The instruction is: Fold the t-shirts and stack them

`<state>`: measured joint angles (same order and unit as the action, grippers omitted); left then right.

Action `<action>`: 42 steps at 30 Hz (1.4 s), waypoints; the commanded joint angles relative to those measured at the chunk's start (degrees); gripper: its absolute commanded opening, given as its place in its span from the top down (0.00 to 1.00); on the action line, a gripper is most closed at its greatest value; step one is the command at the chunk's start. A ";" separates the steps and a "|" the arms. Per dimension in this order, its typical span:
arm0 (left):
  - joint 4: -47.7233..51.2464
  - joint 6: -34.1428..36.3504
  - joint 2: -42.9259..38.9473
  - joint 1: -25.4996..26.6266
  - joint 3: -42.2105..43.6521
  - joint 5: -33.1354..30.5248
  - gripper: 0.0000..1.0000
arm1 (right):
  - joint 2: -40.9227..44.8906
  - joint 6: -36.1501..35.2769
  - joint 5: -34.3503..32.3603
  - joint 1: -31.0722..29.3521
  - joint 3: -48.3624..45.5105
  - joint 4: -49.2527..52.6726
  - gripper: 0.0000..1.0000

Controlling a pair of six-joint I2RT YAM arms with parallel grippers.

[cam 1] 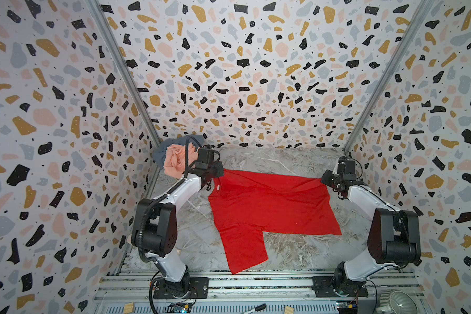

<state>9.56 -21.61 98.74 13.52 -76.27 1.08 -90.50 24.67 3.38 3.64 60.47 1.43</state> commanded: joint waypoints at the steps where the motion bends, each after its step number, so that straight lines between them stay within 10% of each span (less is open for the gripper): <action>1: -1.99 2.15 3.16 -0.34 -8.90 3.28 1.00 | -2.21 2.15 2.81 1.42 5.92 -5.74 1.00; 15: -5.39 7.29 22.96 -0.36 -38.35 6.45 1.00 | -21.79 9.19 11.99 3.48 23.03 -20.83 1.00; 42: -15.94 10.79 31.39 -0.34 -45.21 10.01 1.00 | -31.06 14.20 12.61 4.55 25.47 -27.29 1.00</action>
<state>-3.09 -11.73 130.63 13.50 -121.84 10.13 -122.32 38.57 15.90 8.25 83.77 -25.04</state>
